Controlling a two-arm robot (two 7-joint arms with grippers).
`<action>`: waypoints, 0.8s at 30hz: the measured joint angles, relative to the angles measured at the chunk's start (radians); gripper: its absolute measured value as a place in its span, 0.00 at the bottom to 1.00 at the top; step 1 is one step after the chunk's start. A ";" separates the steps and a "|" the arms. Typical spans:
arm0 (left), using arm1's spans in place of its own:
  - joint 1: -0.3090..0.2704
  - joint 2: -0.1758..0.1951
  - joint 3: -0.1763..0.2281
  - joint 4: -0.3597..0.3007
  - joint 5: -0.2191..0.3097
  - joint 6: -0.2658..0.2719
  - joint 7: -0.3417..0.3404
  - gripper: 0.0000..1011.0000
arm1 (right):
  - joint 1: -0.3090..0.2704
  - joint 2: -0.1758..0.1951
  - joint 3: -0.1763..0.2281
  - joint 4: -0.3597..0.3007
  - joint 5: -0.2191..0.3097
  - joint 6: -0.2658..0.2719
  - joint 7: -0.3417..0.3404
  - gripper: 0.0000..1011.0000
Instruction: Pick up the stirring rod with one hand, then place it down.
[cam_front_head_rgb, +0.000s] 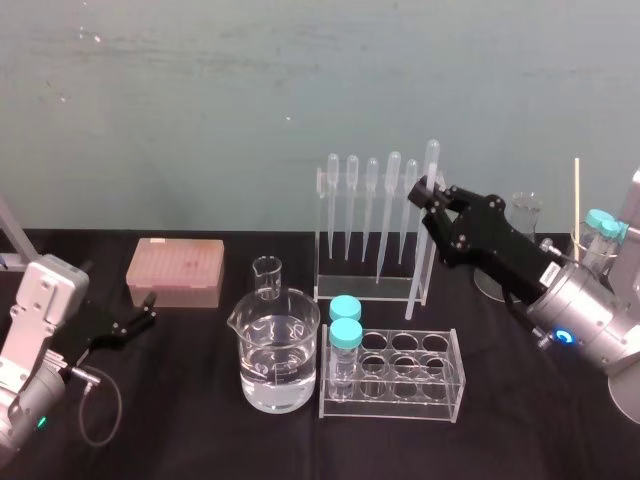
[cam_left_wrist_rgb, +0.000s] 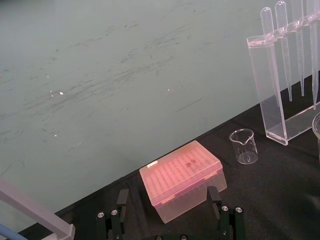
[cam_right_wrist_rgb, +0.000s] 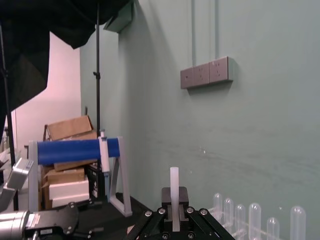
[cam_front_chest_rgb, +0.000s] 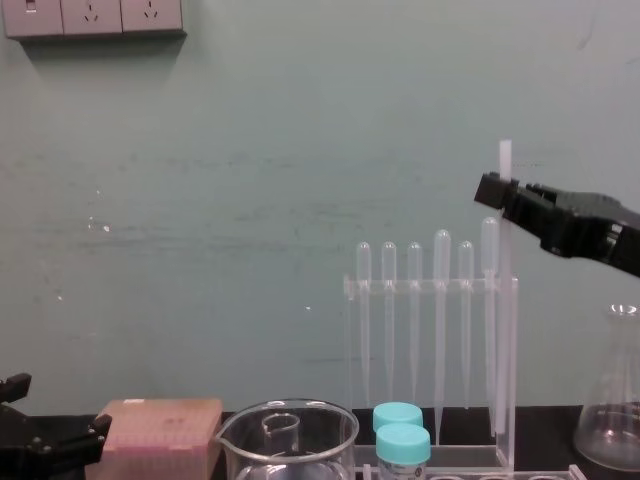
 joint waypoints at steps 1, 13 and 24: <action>0.000 0.000 0.000 0.000 0.000 0.000 0.000 0.99 | -0.001 0.000 -0.002 0.002 -0.003 -0.001 0.000 0.07; 0.000 0.000 0.000 0.000 0.000 0.000 0.000 0.99 | -0.001 -0.010 -0.018 0.040 -0.044 -0.017 -0.001 0.07; 0.000 0.000 0.000 0.000 0.000 0.000 0.000 0.99 | 0.007 -0.030 -0.025 0.082 -0.074 -0.031 -0.008 0.07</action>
